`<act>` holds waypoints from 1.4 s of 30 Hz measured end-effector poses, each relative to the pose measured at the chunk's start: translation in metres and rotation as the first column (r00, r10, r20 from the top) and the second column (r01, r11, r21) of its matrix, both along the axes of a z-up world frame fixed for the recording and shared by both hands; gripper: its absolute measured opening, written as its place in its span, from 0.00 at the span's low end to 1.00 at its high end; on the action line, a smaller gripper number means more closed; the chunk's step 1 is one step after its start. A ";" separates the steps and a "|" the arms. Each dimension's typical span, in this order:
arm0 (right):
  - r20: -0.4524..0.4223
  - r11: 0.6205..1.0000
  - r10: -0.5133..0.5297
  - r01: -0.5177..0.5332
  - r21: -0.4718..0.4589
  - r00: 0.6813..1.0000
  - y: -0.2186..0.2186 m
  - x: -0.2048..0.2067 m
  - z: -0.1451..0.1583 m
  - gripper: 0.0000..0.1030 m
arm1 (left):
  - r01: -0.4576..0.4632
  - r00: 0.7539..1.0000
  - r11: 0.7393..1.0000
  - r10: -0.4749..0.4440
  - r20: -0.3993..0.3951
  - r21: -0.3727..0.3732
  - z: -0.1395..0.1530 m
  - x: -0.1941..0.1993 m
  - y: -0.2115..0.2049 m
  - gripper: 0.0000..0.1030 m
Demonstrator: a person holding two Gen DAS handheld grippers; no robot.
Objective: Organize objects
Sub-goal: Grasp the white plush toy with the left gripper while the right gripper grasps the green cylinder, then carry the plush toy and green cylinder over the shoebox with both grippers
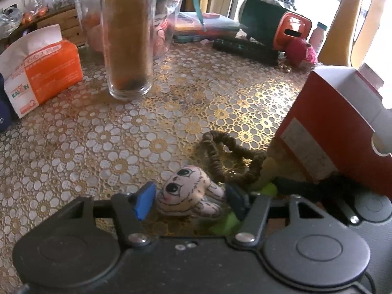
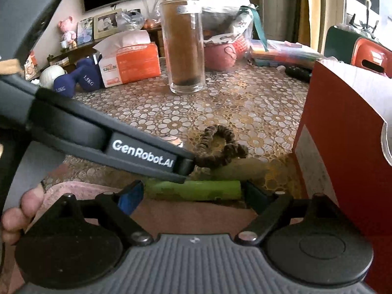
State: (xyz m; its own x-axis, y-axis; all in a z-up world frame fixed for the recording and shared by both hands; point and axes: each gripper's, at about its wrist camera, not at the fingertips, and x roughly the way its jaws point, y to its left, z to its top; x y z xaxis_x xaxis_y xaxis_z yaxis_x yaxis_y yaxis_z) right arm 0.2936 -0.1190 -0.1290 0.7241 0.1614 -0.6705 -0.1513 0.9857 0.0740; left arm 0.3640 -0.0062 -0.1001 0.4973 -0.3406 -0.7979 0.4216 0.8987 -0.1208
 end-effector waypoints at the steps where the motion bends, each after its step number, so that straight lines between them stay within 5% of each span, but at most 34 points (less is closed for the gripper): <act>1: 0.003 1.000 0.001 -0.001 0.000 1.000 -0.001 0.000 0.000 0.87 | 0.002 1.000 1.000 -0.002 0.004 0.002 0.000 -0.001 -0.001 0.58; 18: 0.024 1.000 0.011 -0.011 -0.022 1.000 0.001 -0.003 0.003 0.79 | -0.047 0.999 0.999 0.047 0.015 -0.023 0.013 -0.007 0.015 0.55; 34: 0.056 0.995 0.090 -0.091 0.033 0.994 -0.012 -0.073 0.082 0.79 | -0.102 0.991 0.992 0.108 0.073 -0.076 0.084 -0.079 0.032 0.55; 42: 0.107 0.993 0.100 -0.106 0.046 0.989 -0.046 -0.119 0.133 0.79 | -0.077 0.988 0.993 0.088 0.127 -0.087 0.122 -0.121 0.006 0.55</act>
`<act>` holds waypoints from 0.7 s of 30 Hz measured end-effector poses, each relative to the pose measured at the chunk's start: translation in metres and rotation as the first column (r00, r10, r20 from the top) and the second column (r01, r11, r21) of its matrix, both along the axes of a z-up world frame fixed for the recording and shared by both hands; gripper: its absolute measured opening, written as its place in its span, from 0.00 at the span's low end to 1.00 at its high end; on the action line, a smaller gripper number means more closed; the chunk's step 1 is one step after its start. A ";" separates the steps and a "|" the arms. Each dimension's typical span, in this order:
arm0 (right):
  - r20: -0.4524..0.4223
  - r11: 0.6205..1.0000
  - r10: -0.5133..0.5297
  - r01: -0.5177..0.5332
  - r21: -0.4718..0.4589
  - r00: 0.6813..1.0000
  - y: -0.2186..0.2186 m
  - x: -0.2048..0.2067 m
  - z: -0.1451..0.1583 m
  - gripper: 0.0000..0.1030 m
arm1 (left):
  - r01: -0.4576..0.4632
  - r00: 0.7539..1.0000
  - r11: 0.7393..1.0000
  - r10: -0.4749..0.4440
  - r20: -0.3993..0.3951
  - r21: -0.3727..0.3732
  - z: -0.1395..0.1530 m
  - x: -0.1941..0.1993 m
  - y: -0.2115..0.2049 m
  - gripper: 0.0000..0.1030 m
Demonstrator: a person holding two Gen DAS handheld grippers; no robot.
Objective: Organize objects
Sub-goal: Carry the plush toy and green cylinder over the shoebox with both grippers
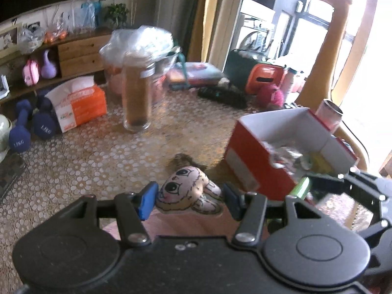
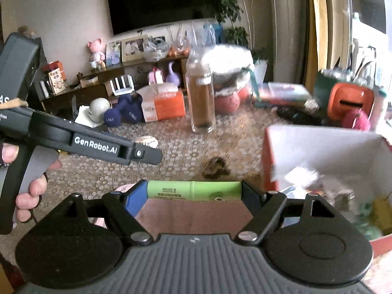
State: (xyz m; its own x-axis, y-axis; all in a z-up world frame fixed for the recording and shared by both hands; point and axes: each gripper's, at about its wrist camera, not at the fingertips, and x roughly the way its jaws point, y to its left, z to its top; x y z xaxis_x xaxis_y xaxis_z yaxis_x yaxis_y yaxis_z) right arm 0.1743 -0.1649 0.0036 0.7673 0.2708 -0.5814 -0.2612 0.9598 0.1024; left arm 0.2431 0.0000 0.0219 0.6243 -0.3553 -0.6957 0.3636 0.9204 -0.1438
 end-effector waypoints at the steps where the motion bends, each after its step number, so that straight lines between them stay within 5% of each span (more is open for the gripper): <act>1: 0.007 1.000 0.000 0.000 -0.002 1.000 -0.005 -0.004 0.006 0.79 | 0.007 1.000 1.000 -0.007 0.006 0.002 0.004 -0.005 -0.005 0.55; 9: 0.037 0.999 -0.044 0.044 0.013 0.998 -0.056 -0.029 0.034 0.79 | 0.076 0.996 0.997 -0.077 0.044 0.033 0.023 -0.034 -0.056 0.55; 21: 0.036 0.984 -0.172 0.173 -0.030 0.984 -0.144 -0.038 0.034 0.79 | 0.202 0.976 0.975 -0.208 0.058 0.093 0.016 -0.041 -0.146 0.55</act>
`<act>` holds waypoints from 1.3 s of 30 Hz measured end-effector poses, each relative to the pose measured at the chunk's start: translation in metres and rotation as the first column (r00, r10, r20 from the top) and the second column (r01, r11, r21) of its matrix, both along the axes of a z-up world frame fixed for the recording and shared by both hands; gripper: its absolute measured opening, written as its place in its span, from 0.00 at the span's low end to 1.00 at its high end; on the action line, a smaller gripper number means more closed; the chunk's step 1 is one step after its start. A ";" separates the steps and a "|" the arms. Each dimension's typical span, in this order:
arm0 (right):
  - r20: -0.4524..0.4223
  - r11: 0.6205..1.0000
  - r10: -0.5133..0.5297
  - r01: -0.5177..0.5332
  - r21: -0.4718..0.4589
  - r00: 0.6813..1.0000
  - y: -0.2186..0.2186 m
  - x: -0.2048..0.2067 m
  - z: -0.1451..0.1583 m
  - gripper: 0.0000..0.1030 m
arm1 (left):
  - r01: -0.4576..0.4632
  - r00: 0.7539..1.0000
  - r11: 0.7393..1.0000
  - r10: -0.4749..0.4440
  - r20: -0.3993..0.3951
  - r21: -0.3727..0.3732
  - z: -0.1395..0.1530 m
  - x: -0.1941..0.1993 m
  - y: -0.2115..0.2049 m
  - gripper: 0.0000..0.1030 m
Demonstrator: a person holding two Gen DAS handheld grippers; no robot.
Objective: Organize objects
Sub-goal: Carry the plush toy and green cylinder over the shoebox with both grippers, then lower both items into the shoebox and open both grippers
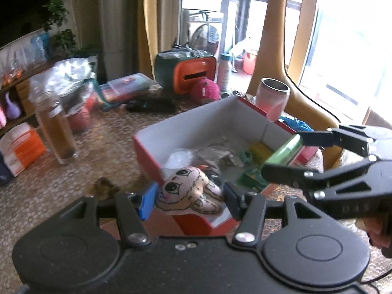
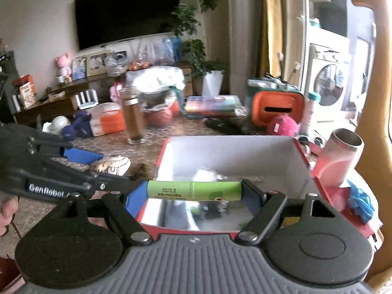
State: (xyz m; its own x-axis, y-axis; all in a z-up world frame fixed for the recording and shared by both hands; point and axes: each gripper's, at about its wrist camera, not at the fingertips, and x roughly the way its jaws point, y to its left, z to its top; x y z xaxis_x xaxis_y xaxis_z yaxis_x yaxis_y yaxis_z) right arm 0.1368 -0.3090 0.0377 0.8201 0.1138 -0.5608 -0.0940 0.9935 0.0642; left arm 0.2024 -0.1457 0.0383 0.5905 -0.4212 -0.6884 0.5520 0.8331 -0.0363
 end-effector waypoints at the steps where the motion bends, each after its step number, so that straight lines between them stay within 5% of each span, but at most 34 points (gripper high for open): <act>1: -0.003 1.000 -0.010 0.010 0.002 1.000 -0.007 0.001 -0.001 0.79 | 0.009 1.000 1.000 -0.009 -0.001 0.004 -0.002 0.001 -0.006 0.55; 24: -0.123 0.995 -0.082 0.074 -0.066 0.989 -0.083 0.068 -0.032 0.79 | 0.083 0.996 0.989 -0.079 -0.037 0.121 -0.042 0.046 -0.088 0.56; 39: -0.355 0.995 -0.059 0.027 -0.094 0.933 -0.075 0.147 -0.068 0.79 | 0.129 0.986 0.951 -0.093 -0.135 0.282 -0.084 0.082 -0.129 0.56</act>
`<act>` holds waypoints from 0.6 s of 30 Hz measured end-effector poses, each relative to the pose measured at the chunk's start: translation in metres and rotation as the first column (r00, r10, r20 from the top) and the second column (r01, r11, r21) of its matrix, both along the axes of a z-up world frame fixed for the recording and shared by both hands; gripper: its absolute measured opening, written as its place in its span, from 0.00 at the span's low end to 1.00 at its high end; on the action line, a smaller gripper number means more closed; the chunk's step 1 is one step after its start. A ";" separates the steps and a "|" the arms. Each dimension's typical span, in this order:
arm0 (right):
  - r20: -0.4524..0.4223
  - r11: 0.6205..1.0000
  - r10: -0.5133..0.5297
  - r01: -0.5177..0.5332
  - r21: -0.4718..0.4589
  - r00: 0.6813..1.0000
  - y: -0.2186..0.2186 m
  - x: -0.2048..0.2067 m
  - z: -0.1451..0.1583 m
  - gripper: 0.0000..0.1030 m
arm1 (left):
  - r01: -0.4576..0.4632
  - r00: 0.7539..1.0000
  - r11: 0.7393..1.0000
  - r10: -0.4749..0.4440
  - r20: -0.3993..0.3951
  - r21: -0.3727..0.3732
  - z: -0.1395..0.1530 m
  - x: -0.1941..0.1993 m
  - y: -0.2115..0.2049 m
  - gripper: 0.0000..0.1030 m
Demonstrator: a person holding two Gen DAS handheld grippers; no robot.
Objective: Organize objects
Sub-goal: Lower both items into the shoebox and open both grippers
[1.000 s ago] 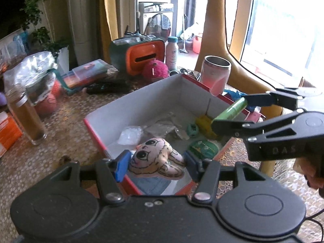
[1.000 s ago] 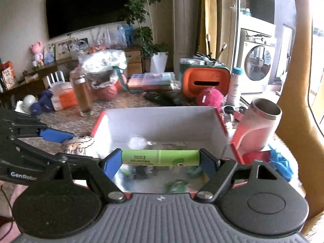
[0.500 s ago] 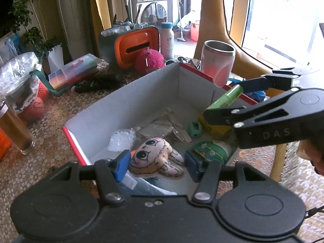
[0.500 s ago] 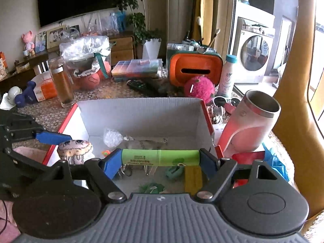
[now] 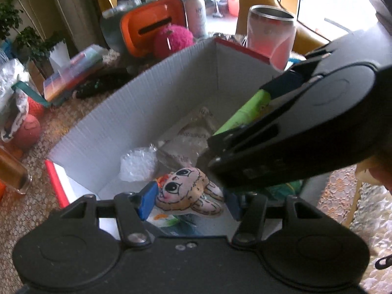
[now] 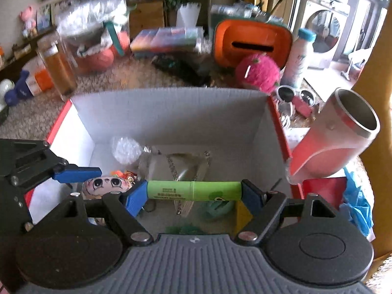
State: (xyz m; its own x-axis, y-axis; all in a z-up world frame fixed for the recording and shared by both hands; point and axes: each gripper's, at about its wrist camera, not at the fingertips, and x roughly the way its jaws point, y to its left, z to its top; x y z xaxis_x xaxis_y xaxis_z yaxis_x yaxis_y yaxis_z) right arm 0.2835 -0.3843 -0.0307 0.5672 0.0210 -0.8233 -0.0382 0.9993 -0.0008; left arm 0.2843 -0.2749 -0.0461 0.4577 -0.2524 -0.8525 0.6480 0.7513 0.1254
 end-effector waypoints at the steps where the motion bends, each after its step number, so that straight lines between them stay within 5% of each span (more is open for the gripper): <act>1: -0.020 1.000 0.001 -0.001 -0.004 1.000 0.001 0.005 -0.003 0.79 | -0.003 1.000 1.000 0.004 -0.015 0.008 -0.003 0.002 -0.002 0.56; 8: -0.138 0.999 -0.002 -0.003 -0.037 0.990 0.005 0.024 -0.024 0.79 | -0.020 0.996 0.999 0.023 -0.081 0.037 -0.016 0.012 -0.006 0.57; 18: -0.195 1.000 -0.015 0.014 -0.005 0.981 0.002 0.032 -0.038 0.79 | -0.034 0.988 0.997 0.044 -0.145 0.071 -0.027 0.023 -0.008 0.58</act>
